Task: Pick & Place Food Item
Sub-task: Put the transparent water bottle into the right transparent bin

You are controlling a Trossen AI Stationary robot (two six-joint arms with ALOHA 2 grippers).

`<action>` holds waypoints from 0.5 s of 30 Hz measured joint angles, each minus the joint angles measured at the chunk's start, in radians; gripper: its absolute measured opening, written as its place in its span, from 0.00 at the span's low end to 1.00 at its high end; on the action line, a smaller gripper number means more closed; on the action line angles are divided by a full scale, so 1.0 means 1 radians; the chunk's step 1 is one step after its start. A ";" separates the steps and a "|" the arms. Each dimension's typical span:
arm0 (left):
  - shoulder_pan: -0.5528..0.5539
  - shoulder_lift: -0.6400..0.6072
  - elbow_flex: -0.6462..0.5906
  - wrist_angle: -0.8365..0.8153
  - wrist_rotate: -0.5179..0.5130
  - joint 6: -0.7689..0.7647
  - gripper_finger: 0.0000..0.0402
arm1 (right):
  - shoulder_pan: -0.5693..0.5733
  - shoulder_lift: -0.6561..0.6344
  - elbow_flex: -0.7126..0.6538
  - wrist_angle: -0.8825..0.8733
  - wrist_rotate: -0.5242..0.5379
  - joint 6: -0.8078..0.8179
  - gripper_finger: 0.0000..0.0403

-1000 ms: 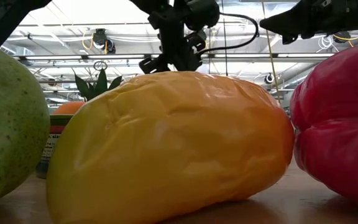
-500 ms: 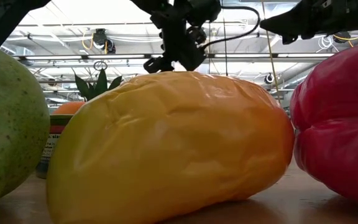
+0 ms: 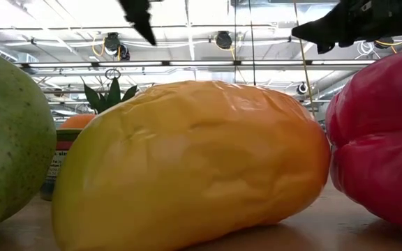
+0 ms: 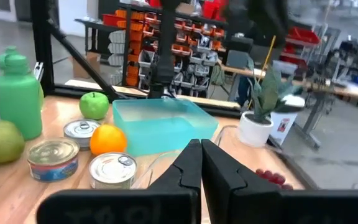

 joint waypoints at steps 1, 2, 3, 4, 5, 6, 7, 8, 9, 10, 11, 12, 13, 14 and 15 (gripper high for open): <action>0.024 -0.058 -0.061 0.035 0.097 -0.010 0.15 | -0.008 0.007 0.000 0.005 0.010 0.016 0.00; 0.036 -0.118 -0.130 0.089 0.163 -0.017 0.14 | -0.022 0.013 0.000 0.008 0.021 0.026 0.00; 0.040 -0.177 -0.203 0.150 0.208 -0.020 0.14 | -0.042 0.022 0.001 0.009 0.029 0.039 0.00; 0.038 -0.233 -0.277 0.211 0.243 -0.028 0.13 | -0.071 0.035 0.009 0.005 0.044 0.054 0.00; 0.034 -0.284 -0.348 0.275 0.272 -0.043 0.13 | -0.108 0.047 0.022 -0.004 0.044 0.075 0.00; 0.028 -0.329 -0.417 0.348 0.296 -0.064 0.13 | -0.155 0.061 0.039 -0.023 0.039 0.099 0.00; 0.019 -0.371 -0.488 0.428 0.318 -0.089 0.13 | -0.204 0.076 0.063 -0.051 0.019 0.128 0.00; 0.009 -0.408 -0.556 0.502 0.335 -0.116 0.13 | -0.254 0.095 0.090 -0.075 -0.018 0.159 0.00; -0.002 -0.446 -0.624 0.570 0.352 -0.138 0.13 | -0.310 0.118 0.119 -0.102 -0.056 0.184 0.01; -0.016 -0.481 -0.692 0.632 0.362 -0.150 0.13 | -0.359 0.142 0.144 -0.118 -0.086 0.202 0.02; -0.029 -0.511 -0.752 0.692 0.371 -0.160 0.13 | -0.407 0.168 0.166 -0.129 -0.116 0.215 0.04; -0.040 -0.539 -0.810 0.750 0.374 -0.175 0.13 | -0.453 0.197 0.187 -0.133 -0.141 0.227 0.07; -0.050 -0.563 -0.866 0.800 0.373 -0.190 0.13 | -0.496 0.226 0.207 -0.133 -0.170 0.242 0.10; -0.060 -0.583 -0.917 0.840 0.371 -0.200 0.13 | -0.537 0.253 0.223 -0.134 -0.205 0.262 0.14; -0.067 -0.598 -0.962 0.874 0.368 -0.205 0.13 | -0.575 0.278 0.238 -0.134 -0.244 0.287 0.19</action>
